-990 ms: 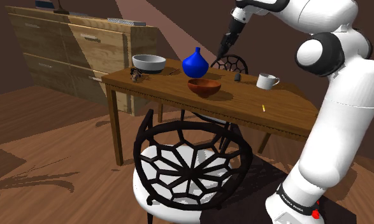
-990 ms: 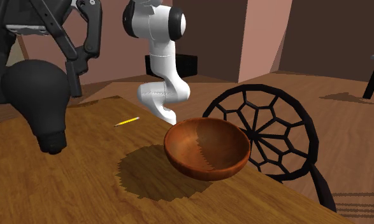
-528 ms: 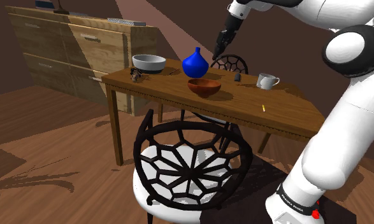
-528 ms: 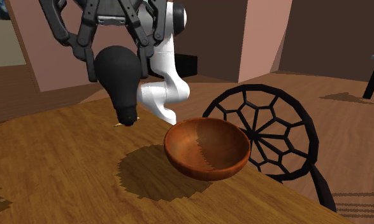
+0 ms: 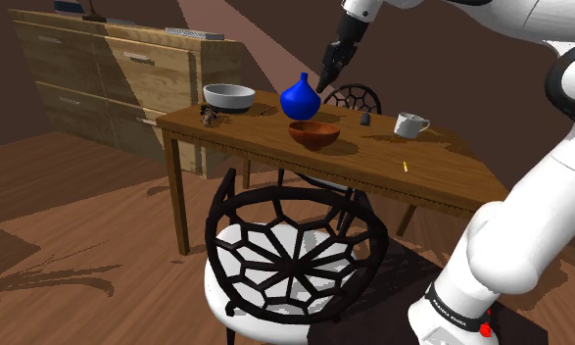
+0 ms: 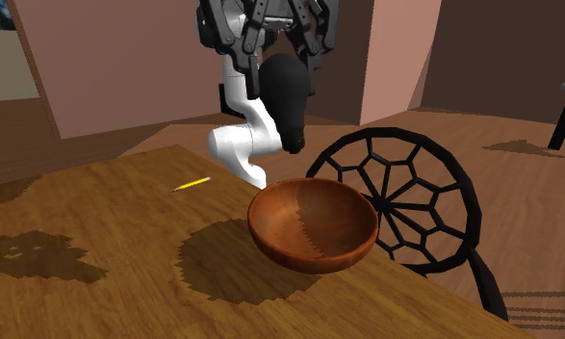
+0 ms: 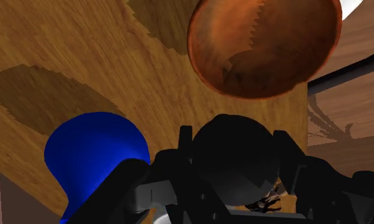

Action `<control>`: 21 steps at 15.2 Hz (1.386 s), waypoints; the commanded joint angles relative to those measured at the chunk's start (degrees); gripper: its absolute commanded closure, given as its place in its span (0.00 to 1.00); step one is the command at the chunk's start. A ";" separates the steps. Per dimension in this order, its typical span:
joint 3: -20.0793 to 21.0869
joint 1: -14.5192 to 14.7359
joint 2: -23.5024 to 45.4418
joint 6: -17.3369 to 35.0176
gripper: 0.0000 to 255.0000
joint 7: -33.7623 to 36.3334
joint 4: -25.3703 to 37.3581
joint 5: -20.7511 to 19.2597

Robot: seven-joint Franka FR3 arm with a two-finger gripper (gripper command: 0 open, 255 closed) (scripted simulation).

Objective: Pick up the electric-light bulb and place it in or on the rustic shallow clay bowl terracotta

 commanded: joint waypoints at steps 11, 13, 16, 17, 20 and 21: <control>3.74 1.78 -5.39 6.37 1.00 5.91 -11.67 -1.80; 3.74 1.76 -5.83 7.95 1.00 5.95 -13.68 -1.87; 3.74 1.72 -6.39 10.29 1.00 6.00 -16.58 -1.96; 3.73 1.71 -6.55 11.07 1.00 6.01 -17.52 -1.98; 3.72 1.67 -6.94 13.32 1.00 6.05 -20.16 -2.05; 3.72 1.67 -6.94 13.32 1.00 6.05 -20.16 -2.06</control>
